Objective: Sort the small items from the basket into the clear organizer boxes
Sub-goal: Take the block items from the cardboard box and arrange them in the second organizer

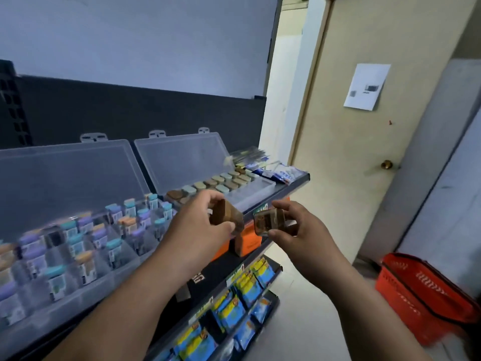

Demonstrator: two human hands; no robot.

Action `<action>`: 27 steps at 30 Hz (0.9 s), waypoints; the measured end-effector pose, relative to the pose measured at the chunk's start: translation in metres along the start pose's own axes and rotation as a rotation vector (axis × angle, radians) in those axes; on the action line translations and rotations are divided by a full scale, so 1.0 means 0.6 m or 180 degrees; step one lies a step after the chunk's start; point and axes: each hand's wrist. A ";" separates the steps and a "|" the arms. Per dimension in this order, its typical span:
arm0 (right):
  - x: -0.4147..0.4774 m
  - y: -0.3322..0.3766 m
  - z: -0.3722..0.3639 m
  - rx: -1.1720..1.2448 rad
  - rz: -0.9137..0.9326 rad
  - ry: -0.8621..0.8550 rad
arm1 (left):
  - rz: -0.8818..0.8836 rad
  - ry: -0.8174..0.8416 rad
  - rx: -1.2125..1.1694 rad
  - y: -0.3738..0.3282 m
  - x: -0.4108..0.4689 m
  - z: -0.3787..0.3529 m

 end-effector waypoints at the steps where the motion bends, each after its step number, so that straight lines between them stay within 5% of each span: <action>1: 0.019 -0.005 0.001 -0.0029 -0.0003 -0.0006 | 0.0031 -0.0004 0.0011 0.000 0.018 -0.004; 13: 0.239 -0.087 -0.015 -0.0171 0.0179 0.0312 | 0.0438 -0.0132 0.0592 0.028 0.188 -0.074; 27: 0.442 -0.157 -0.070 -0.0603 0.1260 0.2027 | 0.0998 -0.0246 0.1712 0.043 0.278 -0.155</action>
Point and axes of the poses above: each hand's wrist, its own x-axis towards the middle knuckle, its own z-axis out of the back of the hand, y = z × x, and after that the axes turned 2 degrees about x, right-handed
